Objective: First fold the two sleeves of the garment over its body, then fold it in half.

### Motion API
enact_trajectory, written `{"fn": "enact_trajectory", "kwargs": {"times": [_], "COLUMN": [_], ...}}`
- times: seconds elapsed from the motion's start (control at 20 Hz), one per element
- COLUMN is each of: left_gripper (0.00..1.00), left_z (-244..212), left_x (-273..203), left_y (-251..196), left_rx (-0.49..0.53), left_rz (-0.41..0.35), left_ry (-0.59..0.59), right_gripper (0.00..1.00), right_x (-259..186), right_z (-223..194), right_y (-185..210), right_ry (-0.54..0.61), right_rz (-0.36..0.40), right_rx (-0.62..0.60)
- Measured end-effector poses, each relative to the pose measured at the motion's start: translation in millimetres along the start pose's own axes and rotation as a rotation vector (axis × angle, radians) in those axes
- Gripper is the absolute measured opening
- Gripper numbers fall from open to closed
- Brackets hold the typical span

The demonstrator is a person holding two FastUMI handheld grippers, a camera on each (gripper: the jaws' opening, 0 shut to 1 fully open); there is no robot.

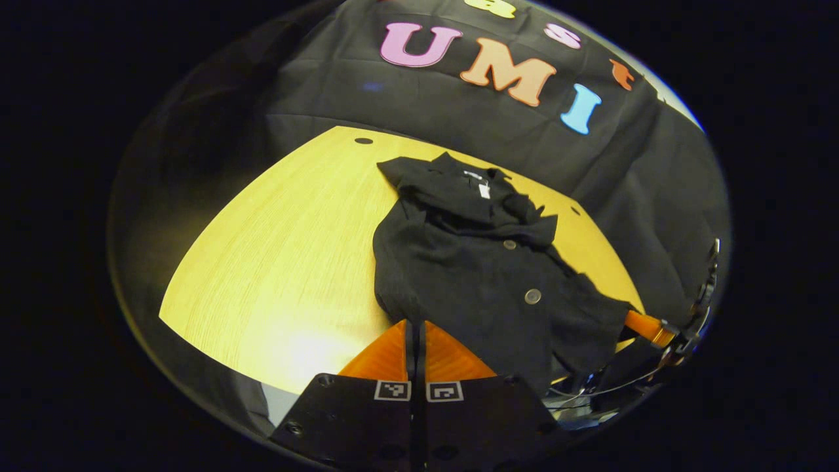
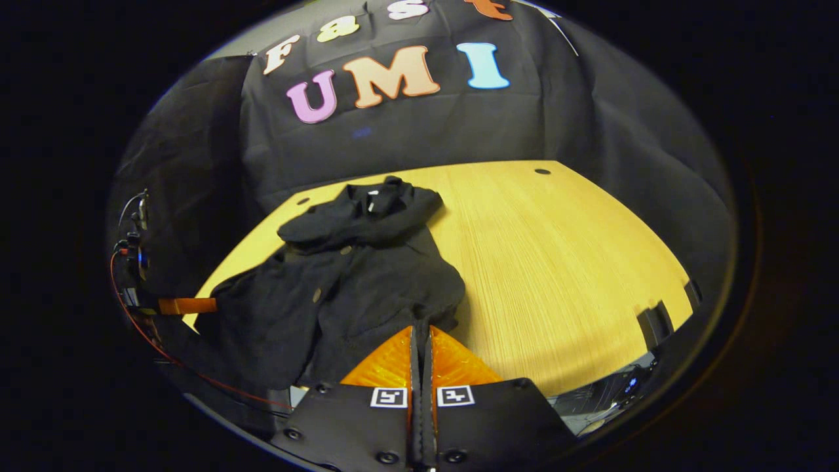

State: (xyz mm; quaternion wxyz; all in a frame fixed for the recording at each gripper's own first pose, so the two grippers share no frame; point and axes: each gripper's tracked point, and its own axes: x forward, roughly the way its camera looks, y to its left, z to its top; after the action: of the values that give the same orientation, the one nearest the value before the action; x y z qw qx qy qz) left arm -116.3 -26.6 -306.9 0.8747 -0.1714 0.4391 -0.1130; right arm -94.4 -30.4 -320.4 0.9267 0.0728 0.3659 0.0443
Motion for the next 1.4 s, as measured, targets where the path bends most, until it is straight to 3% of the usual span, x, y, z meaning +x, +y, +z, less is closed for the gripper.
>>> {"fn": "enact_trajectory", "kwargs": {"times": [0.25, 0.5, 0.95, 1.4], "left_gripper": [0.0, 0.0, 0.0, 0.0], "left_z": [53.8, 98.8, 173.7, 228.5], "left_x": [10.6, 20.9, 49.7, 91.9], "left_y": [-24.7, -36.2, -23.2, 2.6], "left_rx": [-0.023, -0.017, 0.007, -0.015], "left_rz": [-0.005, 0.003, 0.029, 0.044], "left_ry": [-0.073, -0.134, -0.175, -0.179], "right_gripper": [0.02, 0.02, 0.02, 0.02], "right_x": [14.7, 21.5, 47.9, 95.8], "right_z": [49.7, 103.9, 202.3, 251.9], "right_y": [13.3, 18.7, 26.4, 30.5], "right_ry": [-0.072, -0.15, -0.265, -0.259], "right_rz": [0.097, 0.138, 0.138, 0.108], "right_rx": [-0.036, -0.009, -0.009, 0.001]}}
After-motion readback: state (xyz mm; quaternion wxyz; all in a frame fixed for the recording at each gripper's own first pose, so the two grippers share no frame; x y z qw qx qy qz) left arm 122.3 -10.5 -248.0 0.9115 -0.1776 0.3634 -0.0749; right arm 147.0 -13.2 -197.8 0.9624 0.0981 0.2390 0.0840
